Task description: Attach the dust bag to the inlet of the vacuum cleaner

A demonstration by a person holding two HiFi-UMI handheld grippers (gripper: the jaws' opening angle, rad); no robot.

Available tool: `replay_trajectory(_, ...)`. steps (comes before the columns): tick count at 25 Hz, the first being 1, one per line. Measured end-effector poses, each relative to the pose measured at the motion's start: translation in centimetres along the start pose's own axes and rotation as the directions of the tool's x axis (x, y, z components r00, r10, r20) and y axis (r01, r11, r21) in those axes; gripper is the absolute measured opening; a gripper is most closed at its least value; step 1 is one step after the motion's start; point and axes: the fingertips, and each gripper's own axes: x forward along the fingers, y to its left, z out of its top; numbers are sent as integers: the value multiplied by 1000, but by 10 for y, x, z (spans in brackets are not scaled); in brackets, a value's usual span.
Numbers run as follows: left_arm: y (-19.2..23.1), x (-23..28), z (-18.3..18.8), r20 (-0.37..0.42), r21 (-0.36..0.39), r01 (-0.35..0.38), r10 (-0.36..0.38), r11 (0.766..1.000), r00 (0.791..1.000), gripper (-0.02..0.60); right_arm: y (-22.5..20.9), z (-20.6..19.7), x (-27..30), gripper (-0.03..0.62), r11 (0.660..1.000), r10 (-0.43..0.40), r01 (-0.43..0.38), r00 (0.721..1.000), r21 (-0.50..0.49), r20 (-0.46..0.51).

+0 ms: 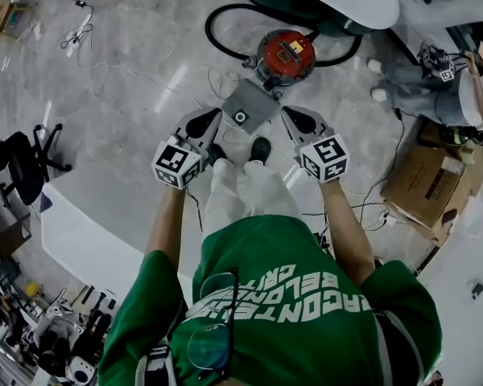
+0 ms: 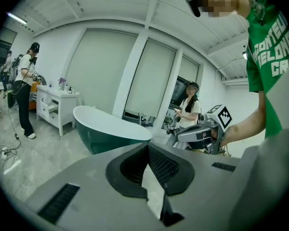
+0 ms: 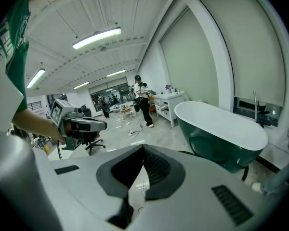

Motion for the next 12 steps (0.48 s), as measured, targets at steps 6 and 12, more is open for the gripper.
replay_trajectory(6,26,-5,-47,-38,-23,21,-22,1000,999,3,5,-30,37,8,1000,-3,3,1000,4,-26)
replay_trajectory(12,55,-5,-100,-63,-34,46,-48,998,997,3,2,-73,77,8,1000,-14,14,999,12,-44)
